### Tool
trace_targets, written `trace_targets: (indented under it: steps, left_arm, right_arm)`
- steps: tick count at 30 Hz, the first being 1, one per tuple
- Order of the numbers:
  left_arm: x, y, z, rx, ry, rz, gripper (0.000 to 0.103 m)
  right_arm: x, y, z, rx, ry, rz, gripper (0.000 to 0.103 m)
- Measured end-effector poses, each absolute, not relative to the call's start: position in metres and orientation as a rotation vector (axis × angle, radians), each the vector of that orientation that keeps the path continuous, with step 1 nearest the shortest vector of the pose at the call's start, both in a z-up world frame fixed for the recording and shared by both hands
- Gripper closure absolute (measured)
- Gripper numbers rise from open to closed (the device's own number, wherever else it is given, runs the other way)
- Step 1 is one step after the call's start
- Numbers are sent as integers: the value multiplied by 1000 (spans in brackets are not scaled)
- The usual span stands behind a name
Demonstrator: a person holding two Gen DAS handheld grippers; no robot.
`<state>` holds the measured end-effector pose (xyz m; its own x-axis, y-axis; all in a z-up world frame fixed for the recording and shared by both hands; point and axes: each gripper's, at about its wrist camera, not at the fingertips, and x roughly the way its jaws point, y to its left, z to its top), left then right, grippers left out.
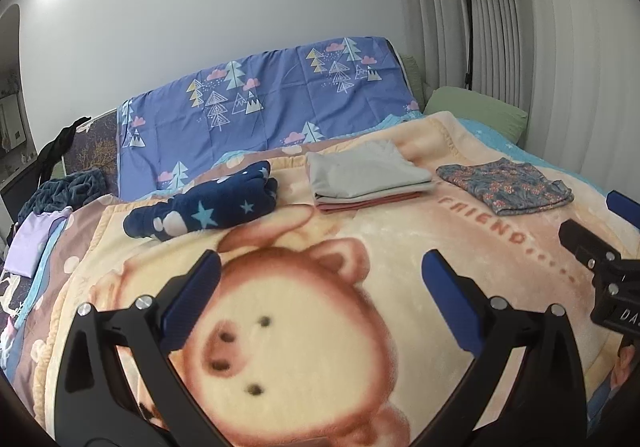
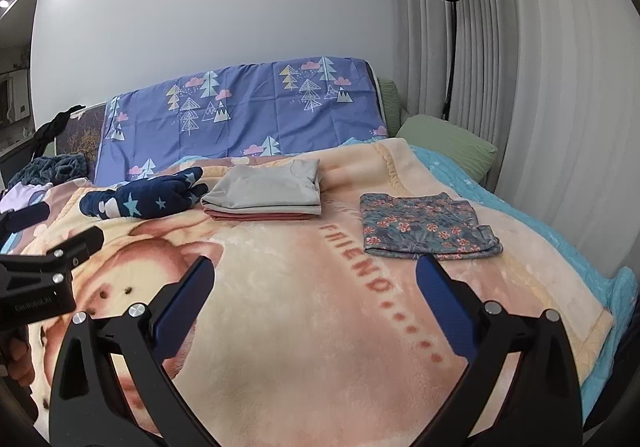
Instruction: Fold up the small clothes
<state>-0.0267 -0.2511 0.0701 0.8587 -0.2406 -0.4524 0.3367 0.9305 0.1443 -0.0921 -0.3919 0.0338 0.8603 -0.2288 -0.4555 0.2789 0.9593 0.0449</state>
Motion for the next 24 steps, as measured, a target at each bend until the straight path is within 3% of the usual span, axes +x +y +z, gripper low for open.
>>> trace_targets:
  steps: [24]
  left_arm:
    - [-20, -247, 54, 212, 512, -305, 2]
  right_arm:
    - [-81, -382, 27, 108, 496, -269, 2]
